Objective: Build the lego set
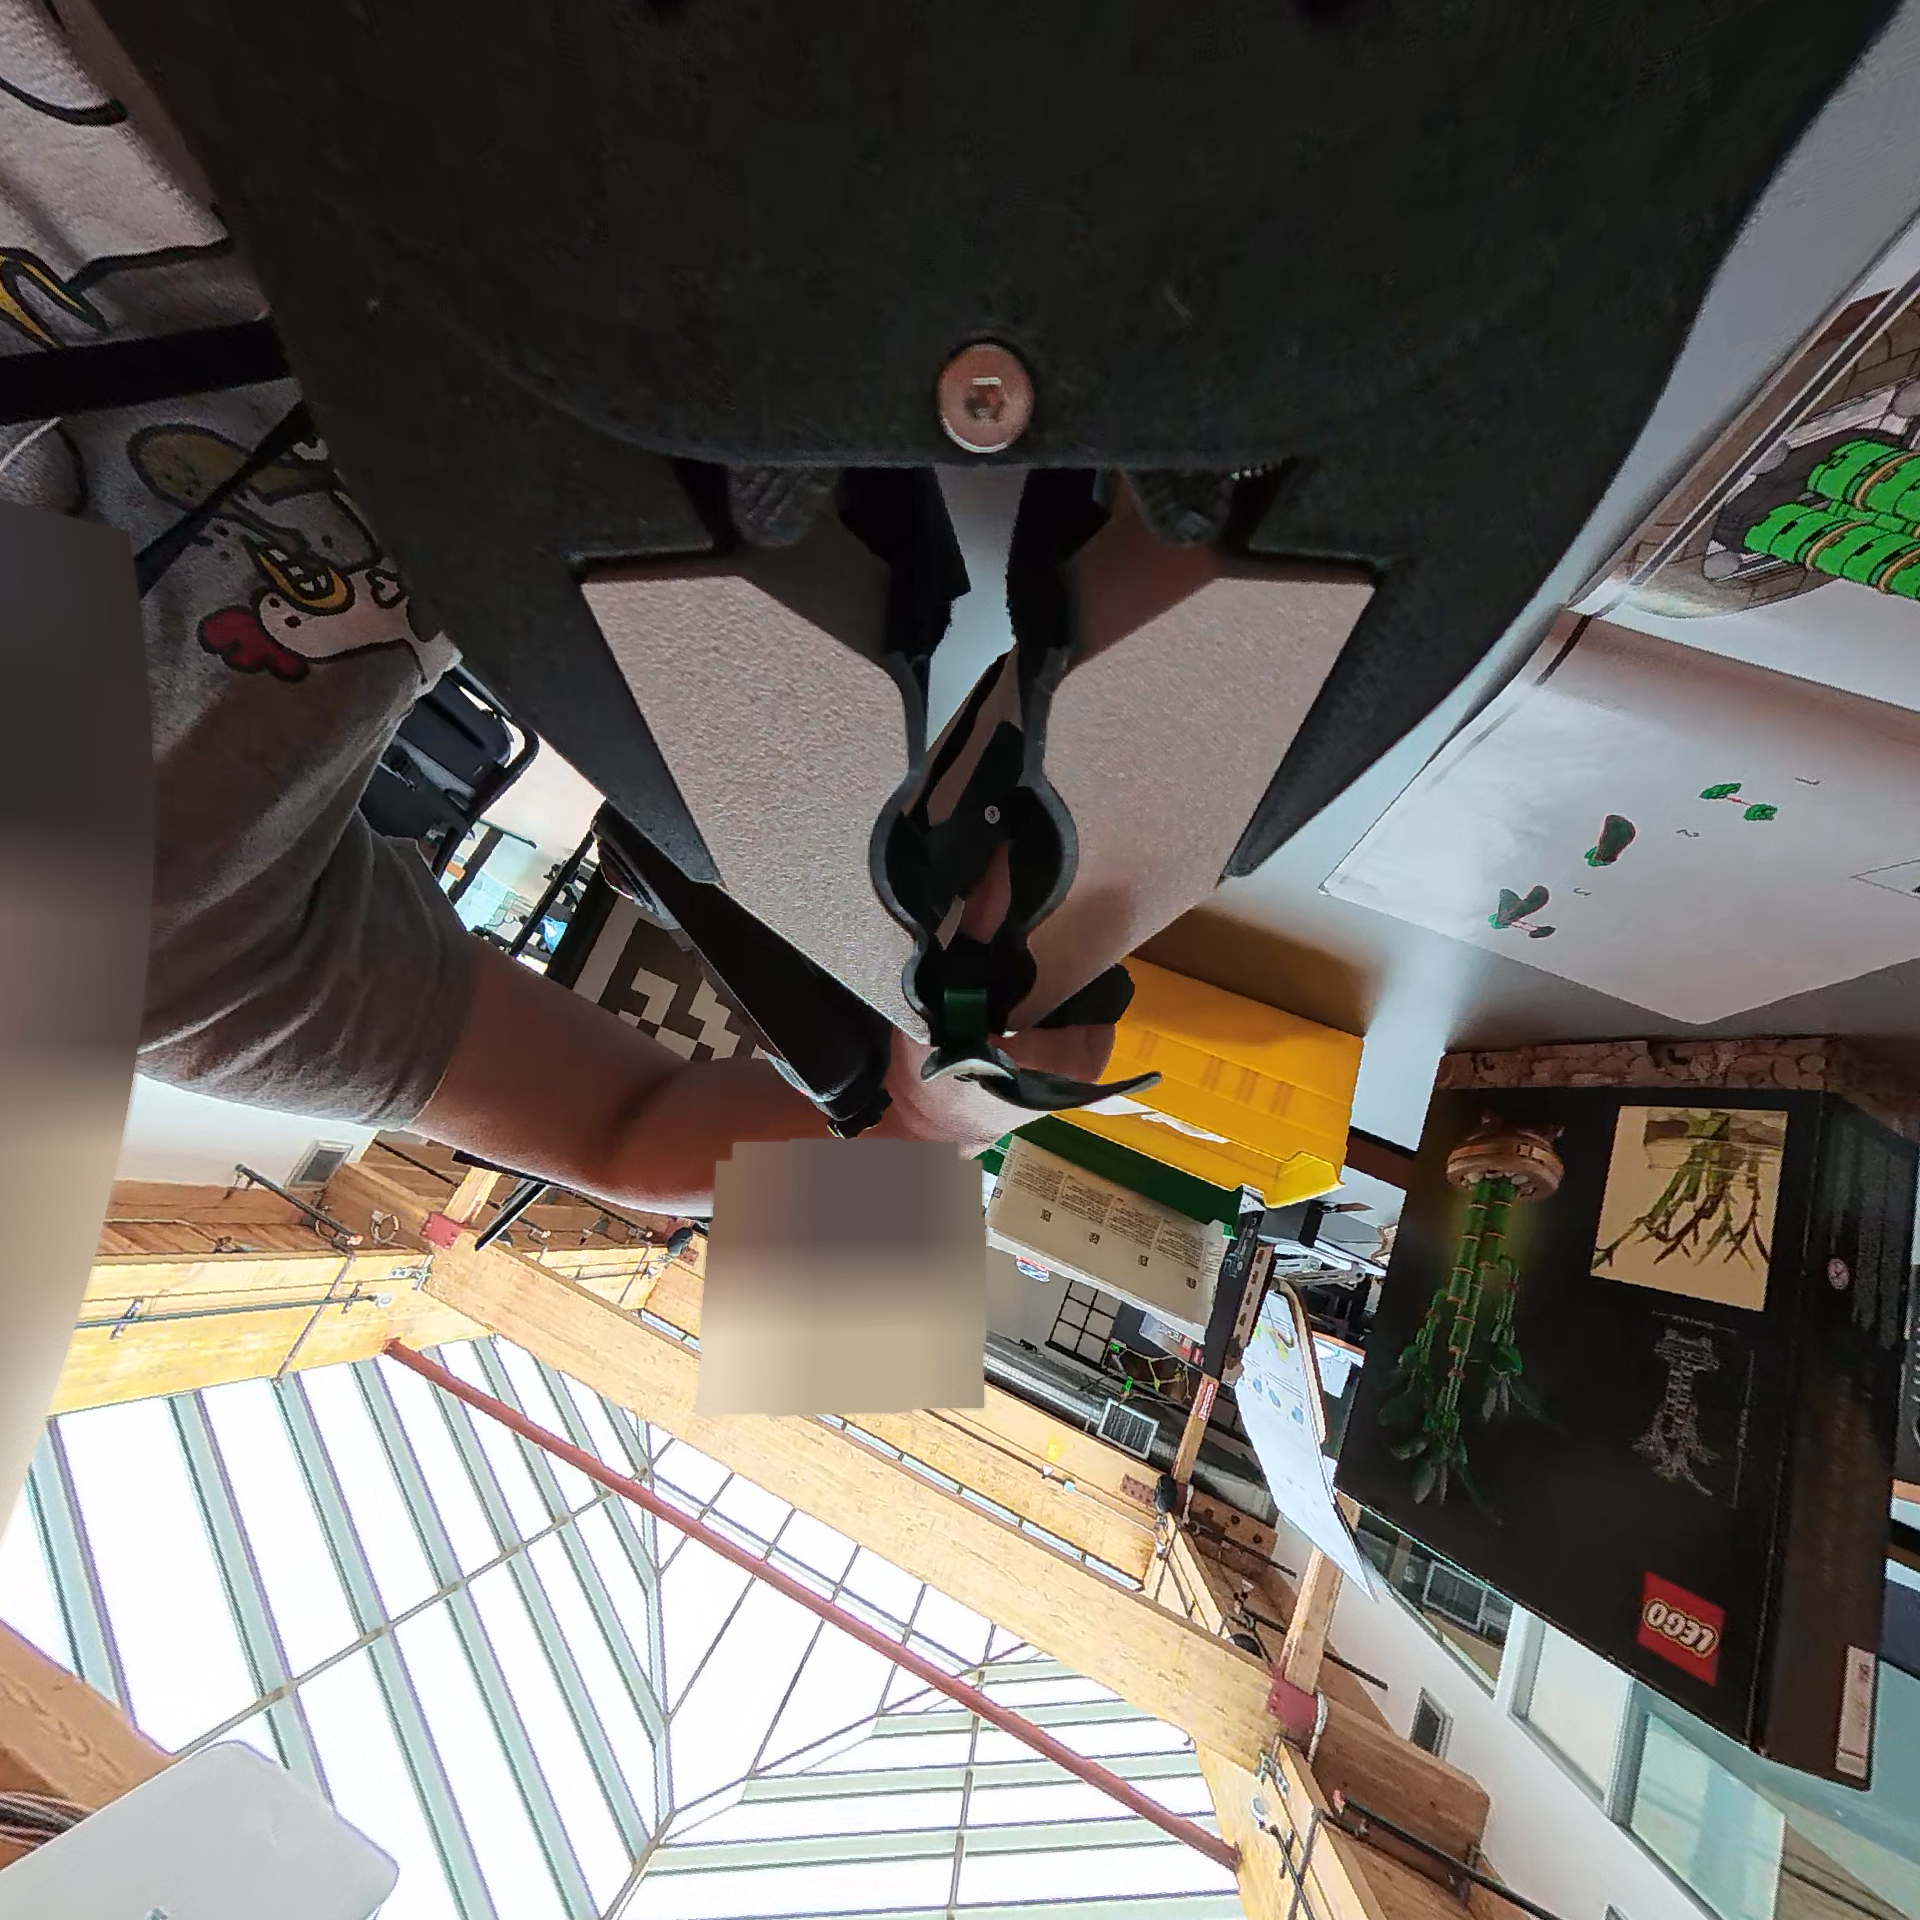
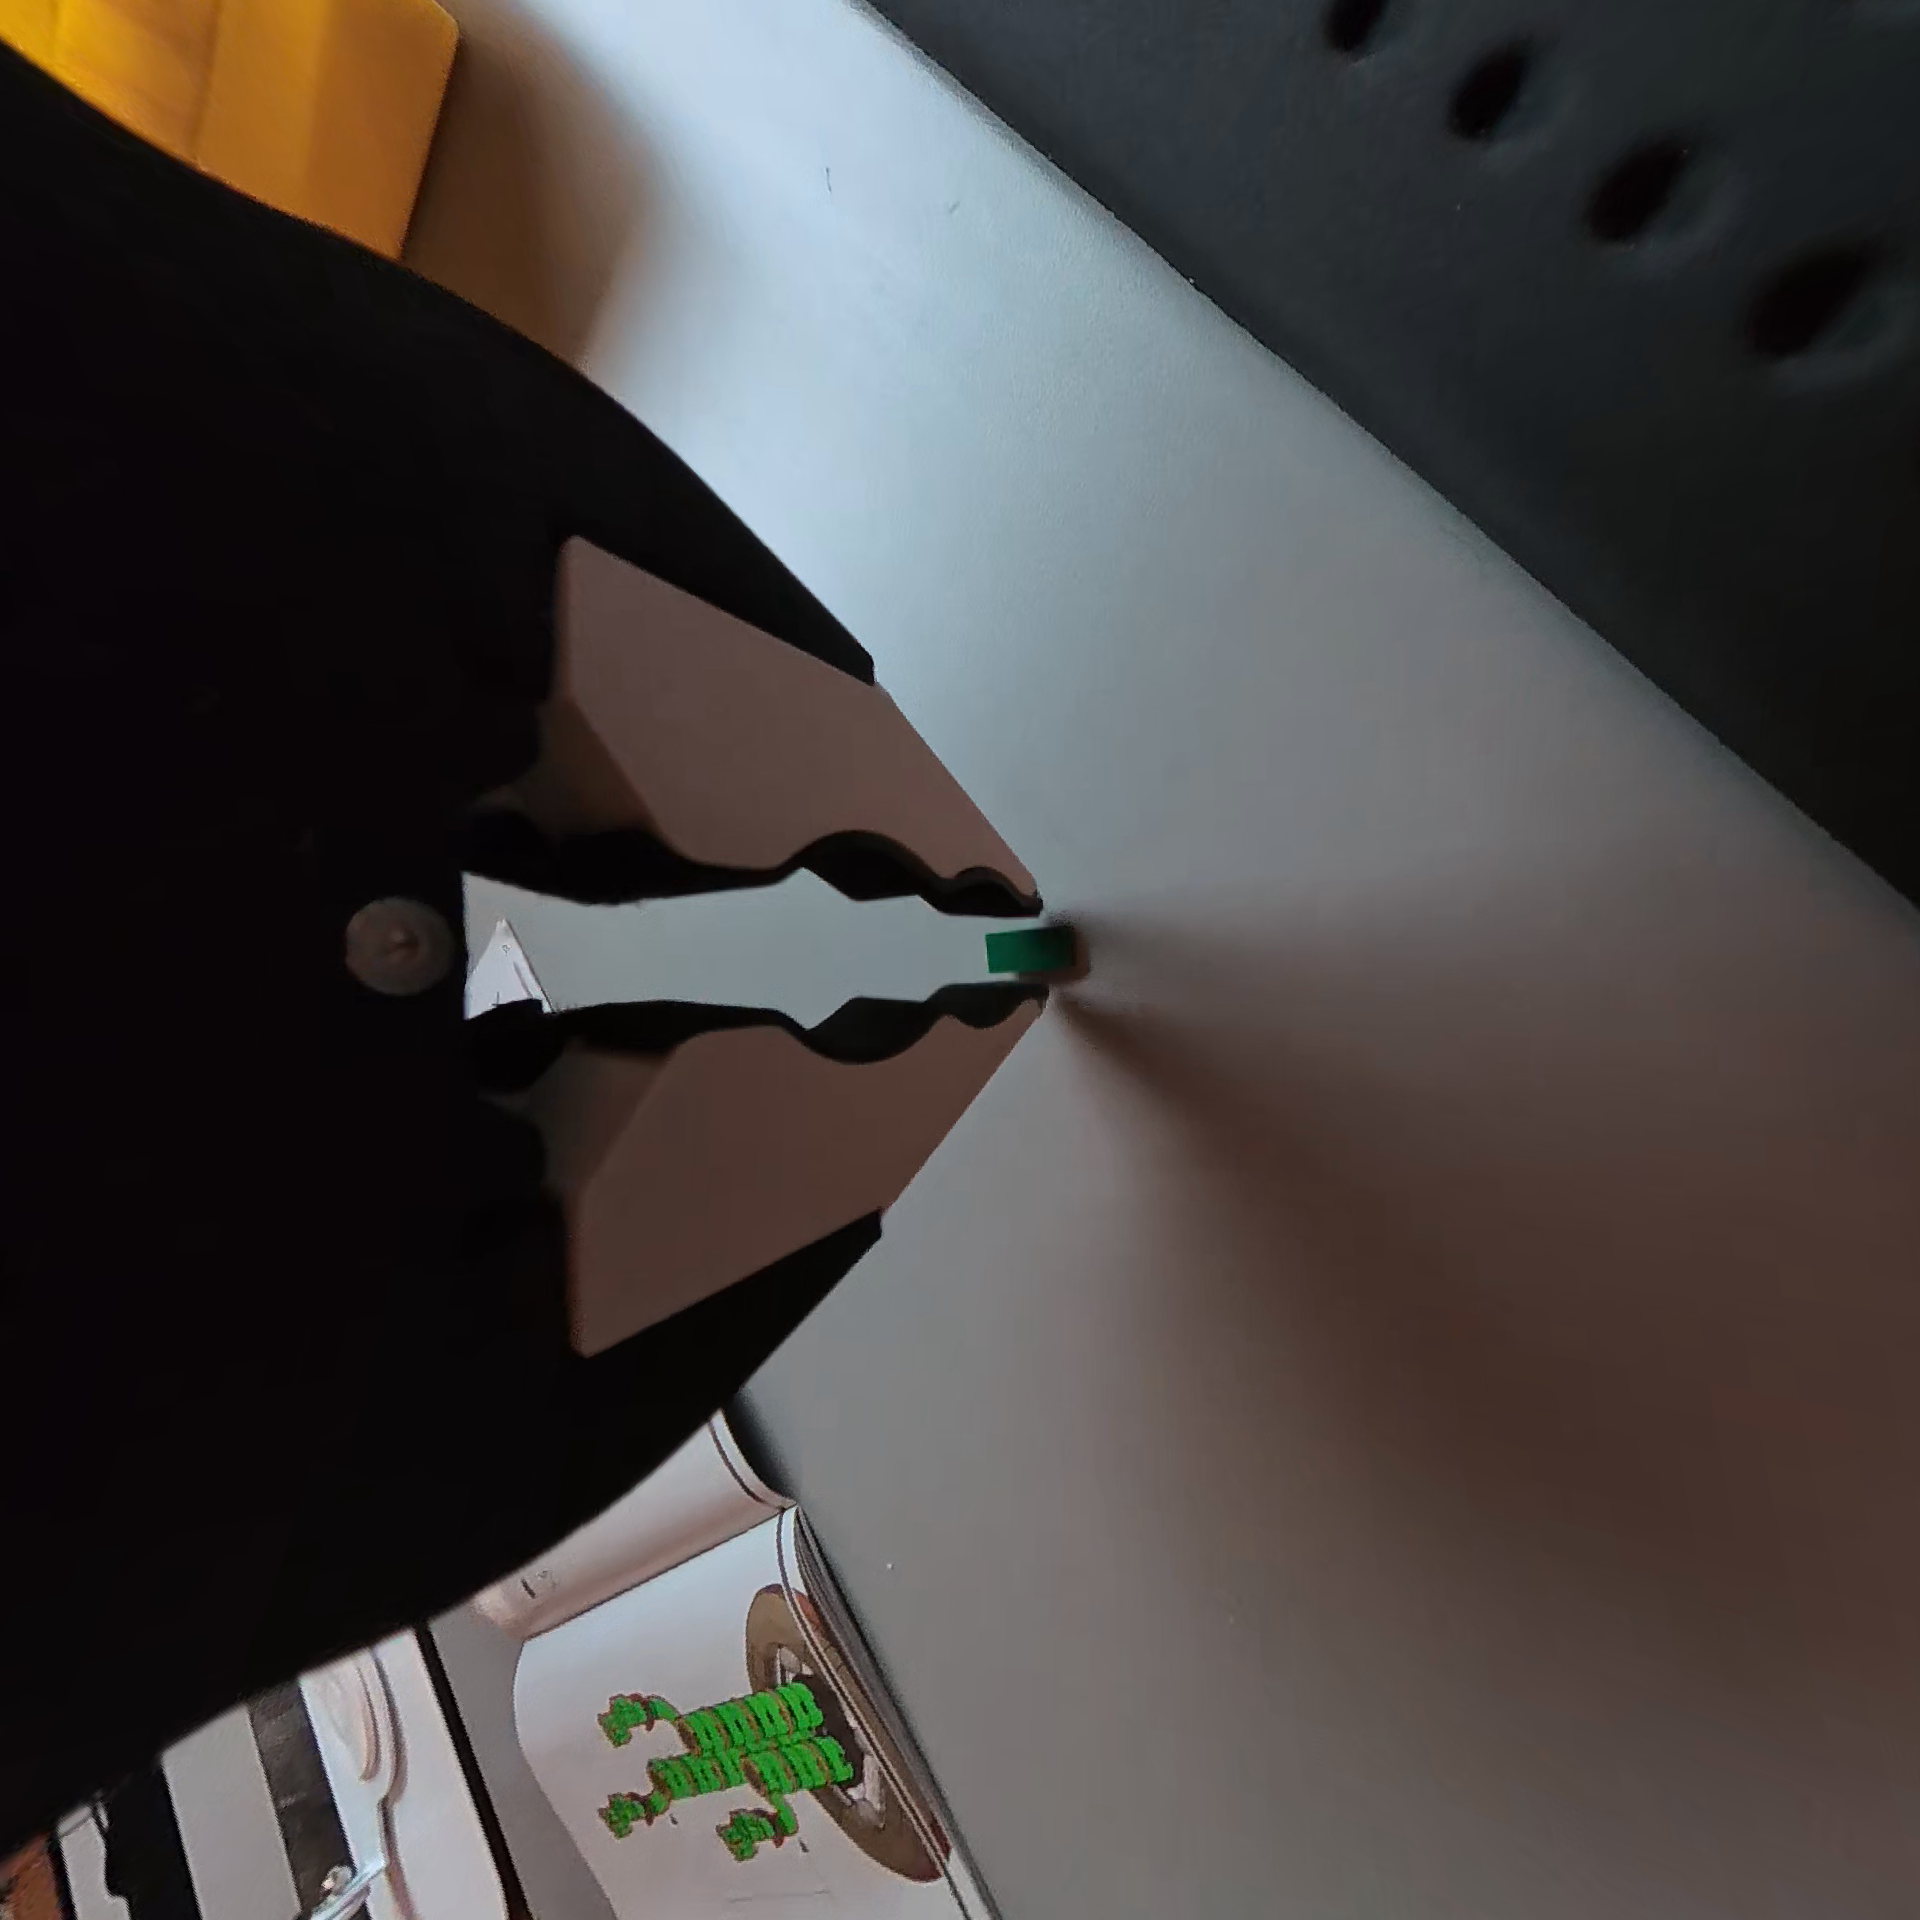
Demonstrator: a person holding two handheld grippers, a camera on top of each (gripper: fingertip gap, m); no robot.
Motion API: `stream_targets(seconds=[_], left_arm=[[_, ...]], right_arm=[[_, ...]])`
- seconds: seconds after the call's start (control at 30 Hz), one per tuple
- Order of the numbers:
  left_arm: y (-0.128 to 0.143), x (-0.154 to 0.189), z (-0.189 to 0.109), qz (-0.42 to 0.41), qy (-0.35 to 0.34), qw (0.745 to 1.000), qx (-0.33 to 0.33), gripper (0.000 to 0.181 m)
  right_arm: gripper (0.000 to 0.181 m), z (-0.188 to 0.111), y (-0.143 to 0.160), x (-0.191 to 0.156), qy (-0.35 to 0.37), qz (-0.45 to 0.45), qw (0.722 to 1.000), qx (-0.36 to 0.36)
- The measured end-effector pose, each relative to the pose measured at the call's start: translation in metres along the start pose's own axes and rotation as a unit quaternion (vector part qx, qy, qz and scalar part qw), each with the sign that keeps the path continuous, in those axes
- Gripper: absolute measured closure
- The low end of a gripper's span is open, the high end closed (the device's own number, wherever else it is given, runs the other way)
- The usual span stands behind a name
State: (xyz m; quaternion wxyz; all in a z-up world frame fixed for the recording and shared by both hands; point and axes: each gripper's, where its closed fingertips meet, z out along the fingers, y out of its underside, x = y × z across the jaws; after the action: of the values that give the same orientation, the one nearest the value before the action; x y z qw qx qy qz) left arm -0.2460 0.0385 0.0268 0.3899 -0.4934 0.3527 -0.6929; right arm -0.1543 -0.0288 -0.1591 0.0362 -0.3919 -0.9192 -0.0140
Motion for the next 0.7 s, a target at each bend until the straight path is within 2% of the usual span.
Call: stream_targets(seconds=[0.13,0.2,0.27,0.33,0.4,0.47,0.5,0.53,0.6,0.7], left_arm=[[-0.001,0.0,0.0,-0.001,0.001,1.0,0.001,0.176],[-0.002,0.0,-0.001,-0.002,-0.001,1.0,0.005,0.176],[-0.004,0.0,-0.002,-0.004,-0.001,1.0,0.01,0.176],[-0.006,0.001,-0.002,-0.008,0.001,1.0,0.015,0.176],[-0.007,0.002,-0.002,-0.009,0.002,1.0,0.018,0.176],[-0.007,0.002,-0.001,-0.009,0.001,1.0,0.019,0.176],[-0.007,0.002,-0.001,-0.01,0.001,1.0,0.019,0.176],[-0.007,0.003,-0.001,-0.011,0.001,1.0,0.019,0.176],[-0.007,0.003,0.0,-0.013,0.003,1.0,0.021,0.175],[-0.007,0.004,0.0,-0.014,0.004,1.0,0.022,0.176]], right_arm=[[0.163,-0.009,0.009,0.011,0.049,0.044,0.998,-0.01],[0.167,-0.019,0.015,0.019,0.082,0.126,0.989,0.014],[0.181,-0.028,0.027,0.022,0.102,0.238,0.965,0.037],[0.181,-0.036,0.042,0.024,0.121,0.386,0.912,0.066],[0.181,-0.039,0.037,0.014,0.08,0.53,0.833,0.135],[0.181,-0.04,0.019,0.009,0.06,0.609,0.76,0.219],[0.181,-0.037,0.013,0.006,0.062,0.629,0.737,0.241],[0.181,-0.031,0.009,0.003,0.07,0.64,0.725,0.246],[0.181,-0.017,0.01,-0.006,0.096,0.652,0.722,0.213],[0.181,-0.012,0.019,-0.007,0.146,0.666,0.706,0.19]])
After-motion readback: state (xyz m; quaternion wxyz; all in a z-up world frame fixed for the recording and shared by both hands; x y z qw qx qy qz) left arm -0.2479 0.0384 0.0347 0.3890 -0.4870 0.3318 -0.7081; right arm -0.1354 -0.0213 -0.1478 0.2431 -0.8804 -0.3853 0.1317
